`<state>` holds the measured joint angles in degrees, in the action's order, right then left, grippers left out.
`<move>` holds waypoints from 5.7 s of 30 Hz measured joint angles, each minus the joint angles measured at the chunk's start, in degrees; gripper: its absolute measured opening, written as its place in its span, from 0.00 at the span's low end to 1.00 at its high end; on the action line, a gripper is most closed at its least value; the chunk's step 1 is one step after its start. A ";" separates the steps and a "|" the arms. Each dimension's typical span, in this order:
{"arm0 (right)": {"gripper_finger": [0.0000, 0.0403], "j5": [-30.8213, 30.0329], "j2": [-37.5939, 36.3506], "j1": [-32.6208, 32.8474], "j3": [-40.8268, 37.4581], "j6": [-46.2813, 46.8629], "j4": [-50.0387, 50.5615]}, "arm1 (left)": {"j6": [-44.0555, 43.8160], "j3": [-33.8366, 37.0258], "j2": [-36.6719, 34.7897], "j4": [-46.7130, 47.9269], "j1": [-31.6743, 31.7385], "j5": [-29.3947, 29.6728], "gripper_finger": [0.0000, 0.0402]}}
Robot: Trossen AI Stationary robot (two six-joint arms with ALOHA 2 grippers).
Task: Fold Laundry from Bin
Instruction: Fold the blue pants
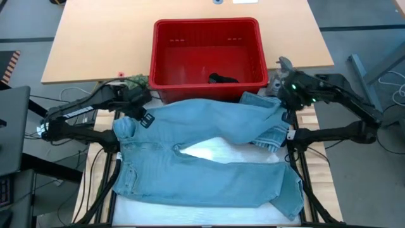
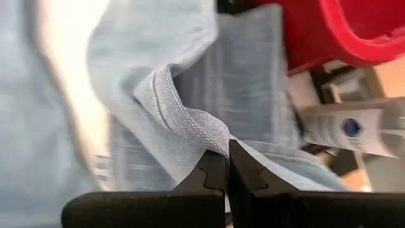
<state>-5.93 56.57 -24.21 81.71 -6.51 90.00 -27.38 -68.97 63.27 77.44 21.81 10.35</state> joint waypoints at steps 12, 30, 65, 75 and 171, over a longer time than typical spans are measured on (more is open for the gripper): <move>0.05 -21.03 0.86 31.58 6.11 27.31 0.01 | -3.70 -5.60 -0.79 8.25 -11.57 6.59 0.00; 0.05 -29.47 10.13 56.38 6.54 50.22 0.04 | -20.47 -9.22 0.53 12.61 -31.58 15.59 0.00; 0.05 -30.66 -6.84 78.10 8.62 68.95 0.03 | -25.10 -7.65 2.08 12.58 -41.53 19.49 0.00; 0.05 -4.51 -11.42 67.29 -11.38 77.08 0.20 | -28.44 -7.65 2.47 12.60 -46.84 20.55 0.00; 0.05 19.28 4.62 104.19 -16.33 122.14 0.30 | -33.89 -7.84 25.81 -29.57 -79.29 -21.20 0.29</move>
<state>13.34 61.19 79.99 65.39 115.63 90.29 -61.27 -76.82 89.08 47.86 -57.47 -10.85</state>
